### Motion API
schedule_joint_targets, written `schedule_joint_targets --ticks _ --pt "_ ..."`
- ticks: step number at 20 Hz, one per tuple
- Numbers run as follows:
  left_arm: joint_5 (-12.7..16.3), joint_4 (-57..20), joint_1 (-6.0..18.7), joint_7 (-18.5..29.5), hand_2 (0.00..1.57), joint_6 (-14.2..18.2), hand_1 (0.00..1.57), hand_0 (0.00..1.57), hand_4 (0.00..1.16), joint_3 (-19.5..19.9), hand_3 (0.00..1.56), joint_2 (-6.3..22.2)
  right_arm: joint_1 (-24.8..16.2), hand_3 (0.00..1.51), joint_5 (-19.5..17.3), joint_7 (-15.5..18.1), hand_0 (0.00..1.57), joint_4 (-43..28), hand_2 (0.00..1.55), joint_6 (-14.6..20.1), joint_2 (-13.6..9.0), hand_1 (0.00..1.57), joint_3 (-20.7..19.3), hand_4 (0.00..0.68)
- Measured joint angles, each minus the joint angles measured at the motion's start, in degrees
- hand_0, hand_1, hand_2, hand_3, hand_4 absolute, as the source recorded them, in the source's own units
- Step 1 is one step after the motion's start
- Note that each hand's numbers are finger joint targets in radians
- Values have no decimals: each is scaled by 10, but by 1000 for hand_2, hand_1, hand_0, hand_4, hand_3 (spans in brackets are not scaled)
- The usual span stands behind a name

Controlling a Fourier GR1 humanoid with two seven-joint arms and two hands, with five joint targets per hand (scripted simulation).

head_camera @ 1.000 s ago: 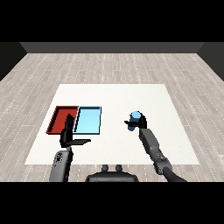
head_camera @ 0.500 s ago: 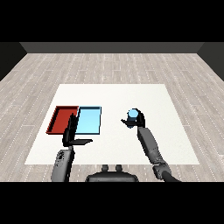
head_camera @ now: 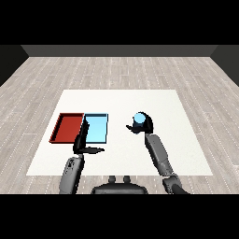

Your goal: Pick the blue can and put it in the blue box

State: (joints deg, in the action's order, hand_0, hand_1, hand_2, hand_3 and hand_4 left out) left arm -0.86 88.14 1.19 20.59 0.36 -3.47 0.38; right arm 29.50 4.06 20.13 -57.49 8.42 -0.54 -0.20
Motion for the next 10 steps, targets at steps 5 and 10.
schedule_joint_targets --ticks 5,10 --pt "6 3 17 -18 0 25 0 0 0 -30 0 -2 -64 1345 -7 -22 1445 -88 1470 3 3 1445 31 553" --pt "18 -13 35 -22 0 52 0 0 0 -70 0 -3 -66 1373 -9 -43 1466 -123 1466 8 3 1466 48 565"
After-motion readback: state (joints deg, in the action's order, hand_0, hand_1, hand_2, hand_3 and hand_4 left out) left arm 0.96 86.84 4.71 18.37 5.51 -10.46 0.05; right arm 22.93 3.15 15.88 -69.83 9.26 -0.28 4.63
